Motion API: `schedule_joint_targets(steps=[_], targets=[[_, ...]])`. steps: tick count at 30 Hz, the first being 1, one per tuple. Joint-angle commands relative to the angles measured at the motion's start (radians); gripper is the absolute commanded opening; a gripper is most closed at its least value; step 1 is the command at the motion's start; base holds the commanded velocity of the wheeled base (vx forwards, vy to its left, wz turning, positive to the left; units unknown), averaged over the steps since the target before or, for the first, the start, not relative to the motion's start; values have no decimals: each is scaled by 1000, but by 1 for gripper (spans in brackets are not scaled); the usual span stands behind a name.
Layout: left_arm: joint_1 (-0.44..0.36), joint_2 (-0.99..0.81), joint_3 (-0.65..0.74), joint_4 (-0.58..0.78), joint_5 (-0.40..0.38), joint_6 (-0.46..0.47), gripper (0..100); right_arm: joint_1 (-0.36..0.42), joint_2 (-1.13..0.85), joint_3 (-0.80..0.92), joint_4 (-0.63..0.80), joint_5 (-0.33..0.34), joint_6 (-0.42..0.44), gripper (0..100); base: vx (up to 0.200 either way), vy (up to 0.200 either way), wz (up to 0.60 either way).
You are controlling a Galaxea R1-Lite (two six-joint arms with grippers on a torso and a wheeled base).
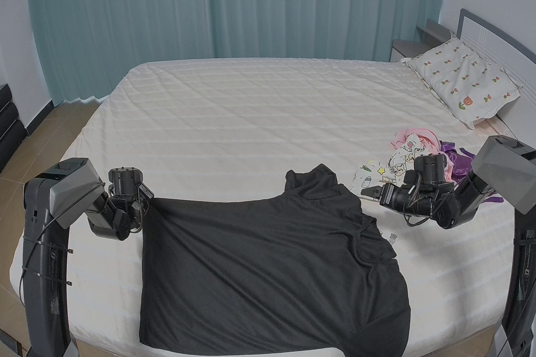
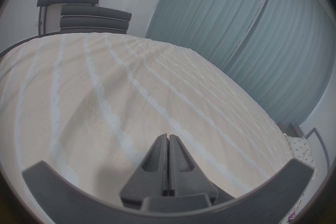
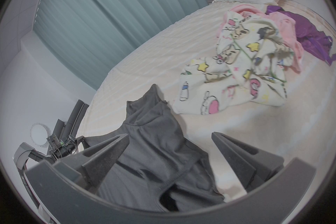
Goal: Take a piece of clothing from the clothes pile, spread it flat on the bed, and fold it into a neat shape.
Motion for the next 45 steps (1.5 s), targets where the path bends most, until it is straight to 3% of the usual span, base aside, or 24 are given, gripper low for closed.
schedule_joint_targets(steps=[1,10,18,28,29,37,45], targets=[[0,-7,16,1,0,-26,0,62,92,-169,95,-3,15,100,0,0,0],[-8,-7,31,0,0,-32,0,90,213,-381,195,-22,15,100,0,0,0],[-8,-9,35,0,0,-46,0,125,345,-526,201,-139,14,100,0,0,0],[-8,-9,37,0,0,-46,0,111,357,-578,204,-145,14,100,0,0,0],[-8,-9,37,0,0,-46,0,111,362,-581,198,-145,15,0,0,0,0],[-8,-9,34,0,0,-46,0,102,362,-626,175,-147,78,0,0,0,0],[-3,-6,-3,-40,0,-48,0,60,368,-690,172,-207,144,0,0,0,0]])
